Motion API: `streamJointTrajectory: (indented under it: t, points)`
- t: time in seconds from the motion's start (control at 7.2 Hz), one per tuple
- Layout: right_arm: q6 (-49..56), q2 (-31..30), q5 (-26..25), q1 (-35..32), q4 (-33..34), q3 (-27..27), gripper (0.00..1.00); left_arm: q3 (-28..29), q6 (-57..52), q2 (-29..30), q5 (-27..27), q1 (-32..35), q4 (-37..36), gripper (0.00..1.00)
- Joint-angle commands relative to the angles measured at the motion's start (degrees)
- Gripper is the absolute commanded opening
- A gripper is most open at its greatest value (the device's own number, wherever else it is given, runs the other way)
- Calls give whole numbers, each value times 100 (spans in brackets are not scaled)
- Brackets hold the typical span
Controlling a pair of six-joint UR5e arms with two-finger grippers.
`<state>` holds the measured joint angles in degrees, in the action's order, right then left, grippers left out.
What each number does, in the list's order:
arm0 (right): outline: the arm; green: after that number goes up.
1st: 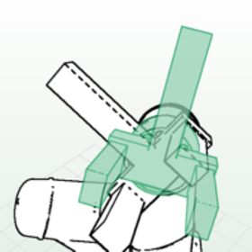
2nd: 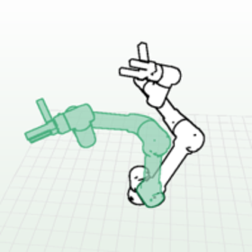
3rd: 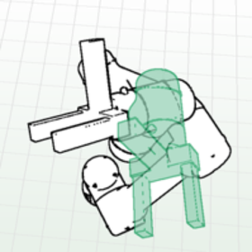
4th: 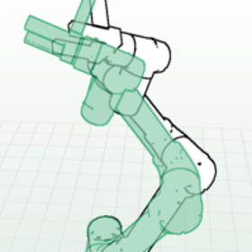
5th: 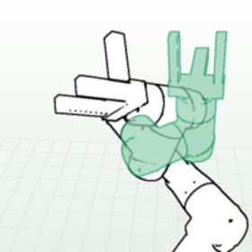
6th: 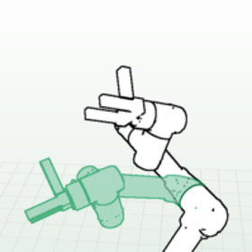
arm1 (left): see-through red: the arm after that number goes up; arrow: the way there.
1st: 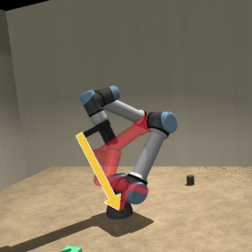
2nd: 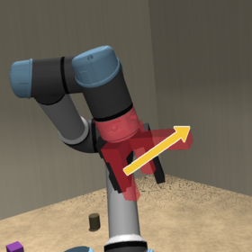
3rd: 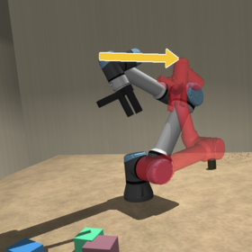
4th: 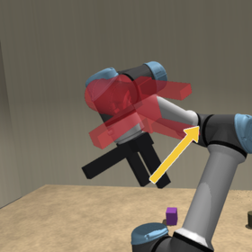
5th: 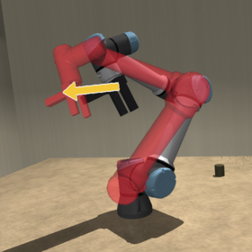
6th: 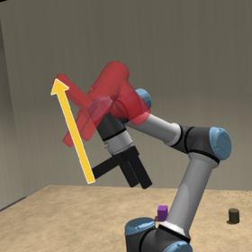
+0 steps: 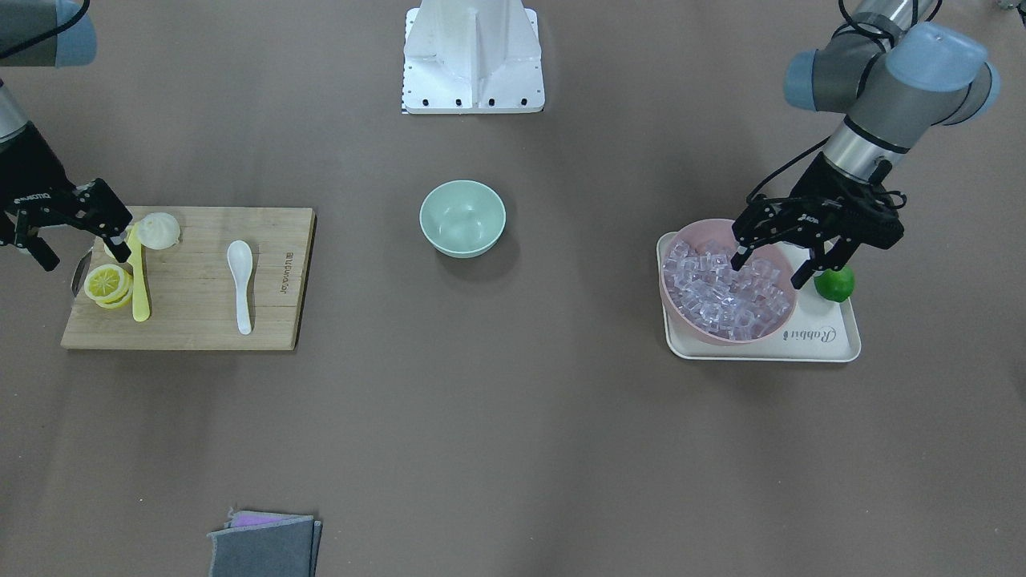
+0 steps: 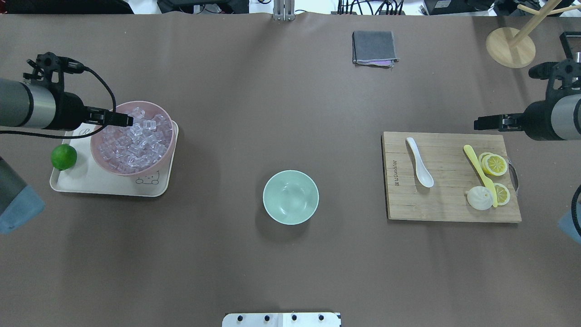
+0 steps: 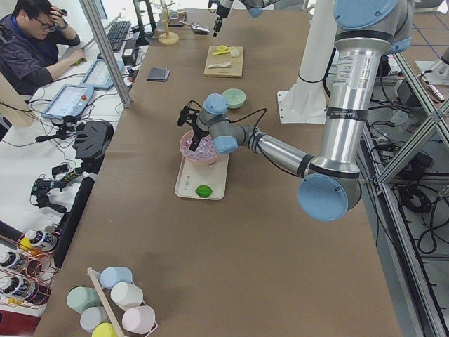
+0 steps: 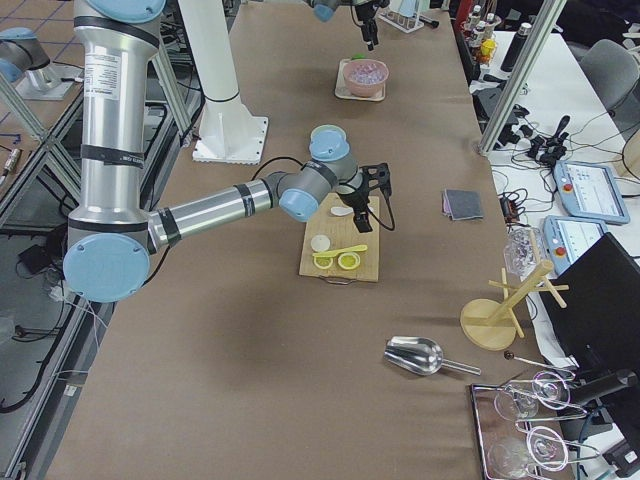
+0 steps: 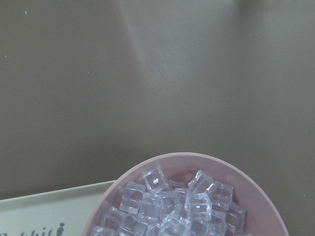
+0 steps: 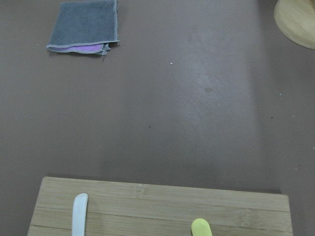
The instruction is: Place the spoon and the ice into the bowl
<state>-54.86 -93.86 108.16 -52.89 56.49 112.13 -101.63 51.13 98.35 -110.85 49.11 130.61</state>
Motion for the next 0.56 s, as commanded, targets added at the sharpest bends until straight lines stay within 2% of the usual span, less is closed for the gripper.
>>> streamJointTrajectory:
  t: [0.0,0.42]
  points:
    - [-60,8,-120,95,2,-7,100,81,11,96,475,-401,-149,89]
    - [-60,8,-138,112,-6,-7,100,213,-42,87,626,-517,-141,76]
